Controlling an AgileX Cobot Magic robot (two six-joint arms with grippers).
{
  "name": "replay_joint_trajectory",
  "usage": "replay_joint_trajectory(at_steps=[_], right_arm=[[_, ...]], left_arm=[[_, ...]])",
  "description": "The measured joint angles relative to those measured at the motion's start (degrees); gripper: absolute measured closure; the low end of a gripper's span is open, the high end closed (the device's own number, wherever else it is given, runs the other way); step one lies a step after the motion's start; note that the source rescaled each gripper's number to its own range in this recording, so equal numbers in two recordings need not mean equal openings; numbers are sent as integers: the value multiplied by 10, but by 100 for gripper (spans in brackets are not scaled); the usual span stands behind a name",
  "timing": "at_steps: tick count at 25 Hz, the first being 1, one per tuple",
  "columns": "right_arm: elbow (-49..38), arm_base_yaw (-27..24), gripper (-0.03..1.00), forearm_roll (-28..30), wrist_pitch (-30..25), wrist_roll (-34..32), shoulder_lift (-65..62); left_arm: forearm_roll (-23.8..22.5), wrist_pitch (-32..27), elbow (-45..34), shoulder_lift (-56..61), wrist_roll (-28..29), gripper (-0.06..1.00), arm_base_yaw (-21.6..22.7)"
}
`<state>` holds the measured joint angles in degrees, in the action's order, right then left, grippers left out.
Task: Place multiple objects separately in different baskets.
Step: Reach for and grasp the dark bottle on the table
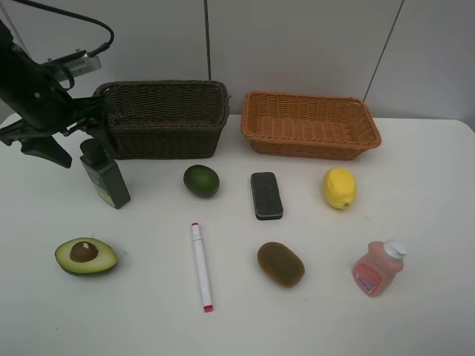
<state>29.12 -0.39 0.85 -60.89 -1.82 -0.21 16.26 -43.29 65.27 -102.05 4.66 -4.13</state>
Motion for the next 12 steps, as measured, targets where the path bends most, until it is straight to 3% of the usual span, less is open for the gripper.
replay_joint_trajectory(at_steps=[12], right_arm=[[0,0,-3,0,0,0,0]], left_arm=[[9,35,0,-67,47,-3,-20]])
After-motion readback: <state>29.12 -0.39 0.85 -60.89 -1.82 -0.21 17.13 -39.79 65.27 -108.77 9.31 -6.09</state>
